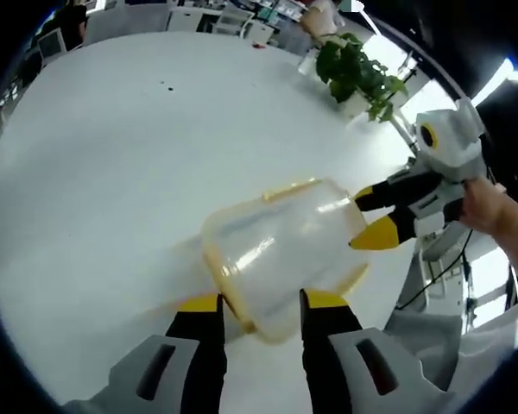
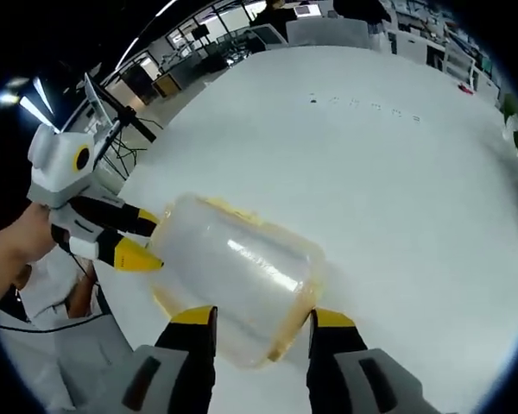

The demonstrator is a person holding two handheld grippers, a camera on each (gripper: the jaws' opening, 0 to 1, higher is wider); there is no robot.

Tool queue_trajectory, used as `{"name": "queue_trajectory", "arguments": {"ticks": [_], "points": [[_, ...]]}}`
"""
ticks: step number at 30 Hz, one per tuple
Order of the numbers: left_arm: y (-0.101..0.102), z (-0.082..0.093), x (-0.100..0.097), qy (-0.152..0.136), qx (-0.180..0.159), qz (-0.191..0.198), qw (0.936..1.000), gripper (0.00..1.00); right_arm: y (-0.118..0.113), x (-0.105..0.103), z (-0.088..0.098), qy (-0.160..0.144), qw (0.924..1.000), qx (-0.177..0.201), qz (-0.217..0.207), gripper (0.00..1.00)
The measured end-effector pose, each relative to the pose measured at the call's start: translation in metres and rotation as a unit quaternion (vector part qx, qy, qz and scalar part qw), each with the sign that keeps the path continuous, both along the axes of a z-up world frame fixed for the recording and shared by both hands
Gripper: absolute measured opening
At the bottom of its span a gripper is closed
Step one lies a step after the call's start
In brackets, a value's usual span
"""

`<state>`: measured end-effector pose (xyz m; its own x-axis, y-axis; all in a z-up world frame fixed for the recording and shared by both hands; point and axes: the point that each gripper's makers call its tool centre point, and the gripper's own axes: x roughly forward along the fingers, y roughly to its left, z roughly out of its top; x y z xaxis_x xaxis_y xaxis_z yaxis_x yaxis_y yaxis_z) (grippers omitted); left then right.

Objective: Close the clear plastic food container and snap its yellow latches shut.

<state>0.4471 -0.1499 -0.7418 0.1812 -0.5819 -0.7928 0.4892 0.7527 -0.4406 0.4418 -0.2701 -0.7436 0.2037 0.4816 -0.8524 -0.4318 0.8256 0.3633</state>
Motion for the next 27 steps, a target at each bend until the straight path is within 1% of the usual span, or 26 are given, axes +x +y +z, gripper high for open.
{"name": "queue_trajectory", "arguments": {"ticks": [1,3,4,5,6,7,8,10,11,12,16,19,22,24,25,27], "points": [[0.000,0.000,0.001,0.005,0.000,0.003,1.0000,0.32,0.000,0.000,0.000,0.001,1.0000,0.001,0.001,0.40],[0.000,0.000,0.000,0.005,0.003,0.001,1.0000,0.33,0.001,-0.001,-0.001,0.004,1.0000,0.006,0.006,0.42],[0.000,0.001,0.002,-0.009,0.006,-0.011,0.9999,0.34,0.002,-0.002,-0.001,0.003,0.9999,0.009,0.008,0.43],[0.000,0.002,0.003,-0.019,0.010,-0.019,0.9996,0.34,0.003,-0.008,-0.003,0.015,0.9997,0.013,0.011,0.46],[0.000,0.003,0.004,-0.038,0.017,-0.036,0.9985,0.35,0.002,-0.009,-0.006,0.017,0.9997,0.011,0.009,0.52],[0.000,0.003,0.004,-0.044,0.018,-0.040,0.9981,0.35,0.000,-0.009,-0.007,0.011,0.9998,0.009,0.012,0.55],[0.000,0.004,0.003,-0.039,0.019,-0.034,0.9985,0.35,-0.001,-0.006,-0.006,0.000,0.9999,0.009,0.011,0.56],[0.001,0.004,0.002,-0.033,0.018,-0.036,0.9987,0.34,-0.003,-0.008,-0.001,0.008,0.9997,0.020,0.006,0.47],[0.002,0.004,0.000,-0.031,0.016,-0.038,0.9987,0.34,-0.004,-0.008,0.000,0.006,0.9998,0.017,0.009,0.46],[0.002,0.004,-0.001,-0.030,0.015,-0.042,0.9985,0.34,-0.006,-0.006,0.001,0.001,0.9998,0.011,0.015,0.48],[0.006,0.005,0.000,-0.036,0.025,-0.044,0.9981,0.35,-0.009,-0.001,0.008,-0.010,0.9998,0.012,0.015,0.47],[0.008,0.010,0.002,-0.044,0.030,-0.052,0.9972,0.35,-0.011,-0.001,0.009,-0.019,0.9992,0.000,0.035,0.45],[0.011,0.014,0.008,-0.066,0.046,-0.066,0.9945,0.34,-0.012,0.001,0.010,-0.031,0.9978,-0.016,0.057,0.46],[0.012,0.018,0.010,-0.063,0.042,-0.060,0.9953,0.33,-0.012,-0.001,0.008,-0.030,0.9959,-0.028,0.080,0.48],[0.012,0.020,0.011,-0.064,0.042,-0.059,0.9953,0.34,-0.014,-0.003,0.007,-0.030,0.9936,-0.039,0.102,0.47],[0.012,0.023,0.014,-0.080,0.051,-0.077,0.9924,0.35,-0.016,-0.002,0.007,-0.038,0.9906,-0.056,0.119,0.46]]}}
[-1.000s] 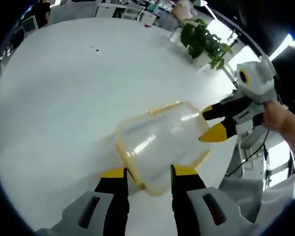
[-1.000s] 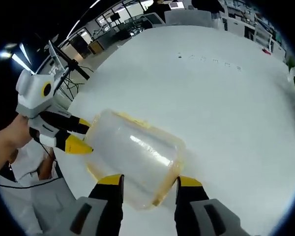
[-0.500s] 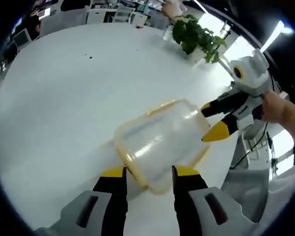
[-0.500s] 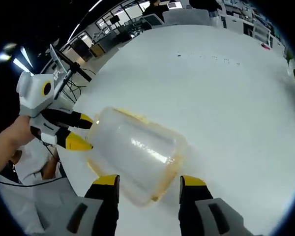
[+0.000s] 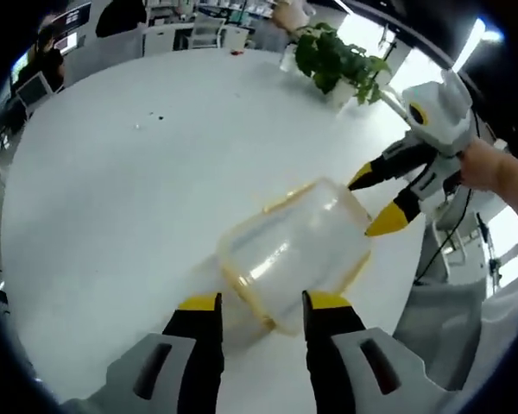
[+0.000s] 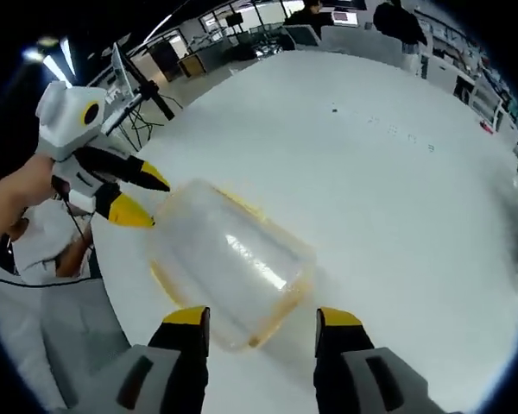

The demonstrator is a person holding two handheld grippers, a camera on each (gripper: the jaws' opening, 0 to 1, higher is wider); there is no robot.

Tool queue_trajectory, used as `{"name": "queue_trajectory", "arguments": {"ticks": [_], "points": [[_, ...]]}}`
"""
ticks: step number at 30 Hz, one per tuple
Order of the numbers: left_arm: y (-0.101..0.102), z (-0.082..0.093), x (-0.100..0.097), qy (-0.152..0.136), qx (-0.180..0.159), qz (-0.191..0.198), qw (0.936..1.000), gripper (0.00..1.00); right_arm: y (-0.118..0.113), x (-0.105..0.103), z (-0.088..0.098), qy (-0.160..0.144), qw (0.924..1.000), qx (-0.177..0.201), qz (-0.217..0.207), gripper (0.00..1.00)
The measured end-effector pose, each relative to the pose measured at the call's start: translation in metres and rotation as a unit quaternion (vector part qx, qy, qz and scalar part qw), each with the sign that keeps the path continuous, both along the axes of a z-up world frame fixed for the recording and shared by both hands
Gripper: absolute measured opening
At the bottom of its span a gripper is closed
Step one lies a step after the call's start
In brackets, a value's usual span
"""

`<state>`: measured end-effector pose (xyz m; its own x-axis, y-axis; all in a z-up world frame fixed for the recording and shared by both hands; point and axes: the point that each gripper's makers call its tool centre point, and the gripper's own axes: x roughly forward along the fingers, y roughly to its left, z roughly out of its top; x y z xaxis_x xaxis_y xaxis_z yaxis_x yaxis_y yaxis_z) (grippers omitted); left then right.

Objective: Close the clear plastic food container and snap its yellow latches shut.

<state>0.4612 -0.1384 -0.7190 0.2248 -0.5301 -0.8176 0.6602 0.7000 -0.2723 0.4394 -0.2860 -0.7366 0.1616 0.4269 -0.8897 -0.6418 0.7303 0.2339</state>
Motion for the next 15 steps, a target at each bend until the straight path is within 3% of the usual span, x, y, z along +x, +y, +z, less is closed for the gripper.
{"name": "queue_trajectory", "arguments": {"ticks": [4,12,15], "points": [[-0.005,0.004,-0.002,-0.002,-0.002,-0.020,0.9998,0.40,0.003,-0.001,0.003,-0.001,0.9999,-0.003,0.017,0.46],[-0.012,0.008,-0.005,-0.022,0.007,-0.068,0.9974,0.40,0.000,0.006,0.005,-0.031,0.9967,-0.031,0.068,0.44],[-0.013,0.009,-0.005,-0.024,0.012,-0.081,0.9963,0.40,0.002,0.004,0.006,-0.025,0.9963,-0.031,0.076,0.44]]}}
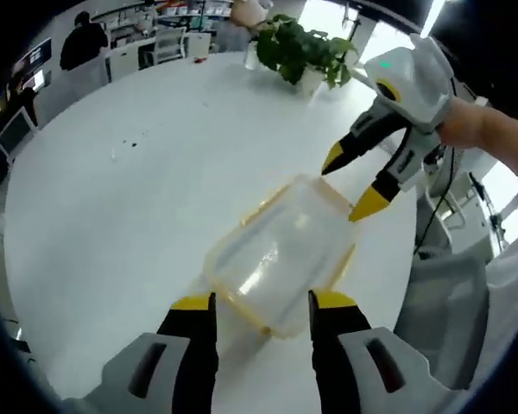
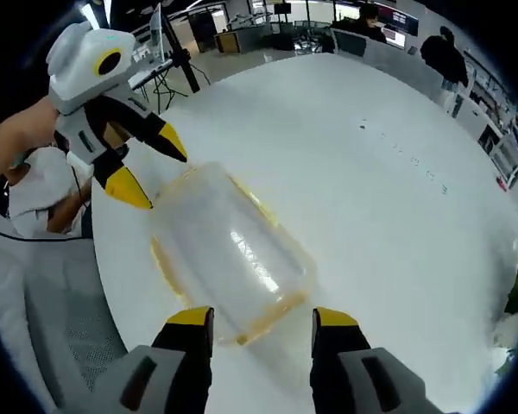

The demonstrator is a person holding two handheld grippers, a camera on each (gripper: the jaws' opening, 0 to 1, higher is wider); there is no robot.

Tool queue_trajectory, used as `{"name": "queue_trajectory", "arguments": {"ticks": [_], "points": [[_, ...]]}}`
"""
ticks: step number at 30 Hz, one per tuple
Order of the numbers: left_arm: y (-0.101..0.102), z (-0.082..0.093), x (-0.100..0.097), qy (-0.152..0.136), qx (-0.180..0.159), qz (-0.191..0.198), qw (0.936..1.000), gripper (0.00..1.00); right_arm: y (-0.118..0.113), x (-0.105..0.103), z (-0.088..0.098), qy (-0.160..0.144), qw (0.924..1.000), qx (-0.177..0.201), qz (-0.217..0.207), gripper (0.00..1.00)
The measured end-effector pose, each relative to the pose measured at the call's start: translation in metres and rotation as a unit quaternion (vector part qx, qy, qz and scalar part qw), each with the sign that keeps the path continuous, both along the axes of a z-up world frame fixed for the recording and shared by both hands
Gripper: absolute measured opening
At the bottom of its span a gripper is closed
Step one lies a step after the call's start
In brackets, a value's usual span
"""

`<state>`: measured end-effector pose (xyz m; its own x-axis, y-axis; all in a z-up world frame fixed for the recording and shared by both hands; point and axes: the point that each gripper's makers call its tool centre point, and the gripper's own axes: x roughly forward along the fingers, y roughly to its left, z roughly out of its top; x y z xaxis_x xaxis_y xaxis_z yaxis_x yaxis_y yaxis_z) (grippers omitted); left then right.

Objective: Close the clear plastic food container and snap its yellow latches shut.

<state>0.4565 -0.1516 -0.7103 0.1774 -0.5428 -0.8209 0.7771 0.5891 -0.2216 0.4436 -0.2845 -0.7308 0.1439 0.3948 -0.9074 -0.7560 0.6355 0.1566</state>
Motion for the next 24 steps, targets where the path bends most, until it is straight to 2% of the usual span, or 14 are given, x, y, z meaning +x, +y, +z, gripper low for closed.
{"name": "queue_trajectory", "arguments": {"ticks": [5,7,14,18,24], "points": [[-0.002,0.001,0.000,-0.007,0.009,-0.024,0.9996,0.43,0.000,0.001,0.002,-0.011,0.9989,-0.018,0.042,0.42],[-0.001,0.000,0.000,-0.017,0.025,-0.050,0.9983,0.45,0.002,0.001,0.003,-0.013,0.9987,-0.014,0.047,0.40],[-0.008,0.007,0.002,-0.028,0.021,-0.079,0.9962,0.46,0.010,-0.003,0.006,-0.013,0.9961,-0.016,0.086,0.41],[-0.011,0.006,0.000,-0.039,0.030,-0.114,0.9923,0.46,0.009,-0.004,0.004,-0.017,0.9911,-0.039,0.126,0.41],[-0.014,0.006,-0.004,-0.055,0.042,-0.162,0.9845,0.46,0.012,-0.005,0.006,-0.023,0.9854,-0.042,0.163,0.39]]}}
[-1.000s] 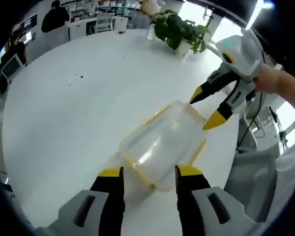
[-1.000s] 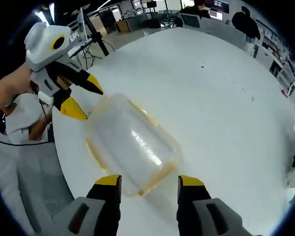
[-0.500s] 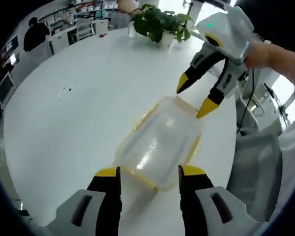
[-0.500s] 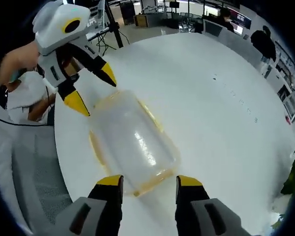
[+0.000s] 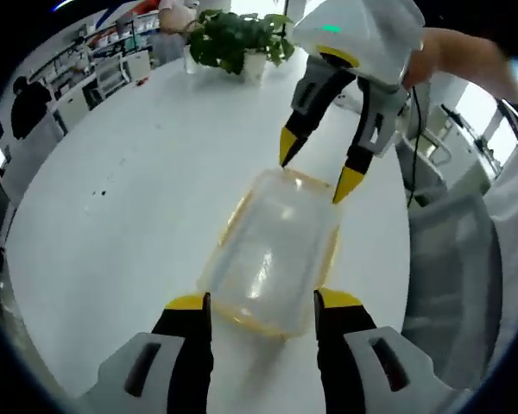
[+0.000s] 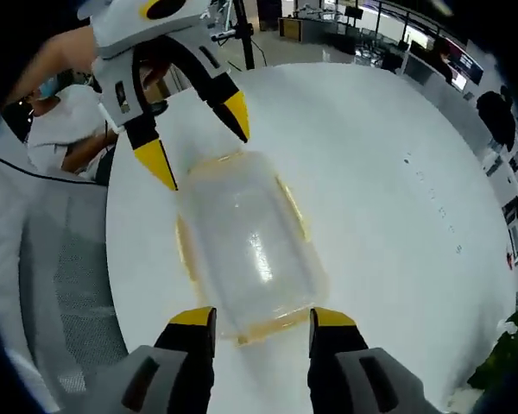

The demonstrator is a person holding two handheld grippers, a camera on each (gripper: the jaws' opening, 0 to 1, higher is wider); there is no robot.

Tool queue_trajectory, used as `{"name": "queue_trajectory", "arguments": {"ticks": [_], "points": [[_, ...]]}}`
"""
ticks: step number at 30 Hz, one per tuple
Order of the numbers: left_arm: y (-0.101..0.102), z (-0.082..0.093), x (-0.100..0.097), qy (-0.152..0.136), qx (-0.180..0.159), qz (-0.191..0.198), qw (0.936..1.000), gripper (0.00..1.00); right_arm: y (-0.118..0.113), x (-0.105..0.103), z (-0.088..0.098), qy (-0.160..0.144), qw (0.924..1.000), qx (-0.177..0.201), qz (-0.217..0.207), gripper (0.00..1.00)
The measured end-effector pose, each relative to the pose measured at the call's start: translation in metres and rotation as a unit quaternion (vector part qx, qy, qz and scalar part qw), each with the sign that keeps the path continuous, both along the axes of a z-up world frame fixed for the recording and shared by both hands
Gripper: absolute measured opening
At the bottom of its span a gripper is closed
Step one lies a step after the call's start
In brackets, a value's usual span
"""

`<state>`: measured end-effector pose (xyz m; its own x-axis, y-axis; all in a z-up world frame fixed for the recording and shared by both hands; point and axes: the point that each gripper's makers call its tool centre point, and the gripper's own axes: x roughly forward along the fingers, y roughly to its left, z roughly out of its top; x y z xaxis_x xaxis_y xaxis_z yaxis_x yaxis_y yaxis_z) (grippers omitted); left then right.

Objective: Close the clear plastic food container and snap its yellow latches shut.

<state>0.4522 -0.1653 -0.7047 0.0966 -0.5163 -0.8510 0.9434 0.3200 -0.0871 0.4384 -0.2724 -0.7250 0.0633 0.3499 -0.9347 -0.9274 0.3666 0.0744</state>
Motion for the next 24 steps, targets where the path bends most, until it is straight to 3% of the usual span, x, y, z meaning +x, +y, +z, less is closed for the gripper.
{"name": "queue_trajectory", "arguments": {"ticks": [9,24], "points": [[-0.006,0.003,-0.002,-0.028,0.001,-0.060,0.9978,0.42,0.006,-0.003,-0.001,-0.001,0.9992,-0.002,0.040,0.35],[-0.026,0.001,-0.009,-0.032,-0.005,-0.081,0.9962,0.41,0.027,-0.002,-0.002,-0.005,0.9984,0.021,0.052,0.32]]}}
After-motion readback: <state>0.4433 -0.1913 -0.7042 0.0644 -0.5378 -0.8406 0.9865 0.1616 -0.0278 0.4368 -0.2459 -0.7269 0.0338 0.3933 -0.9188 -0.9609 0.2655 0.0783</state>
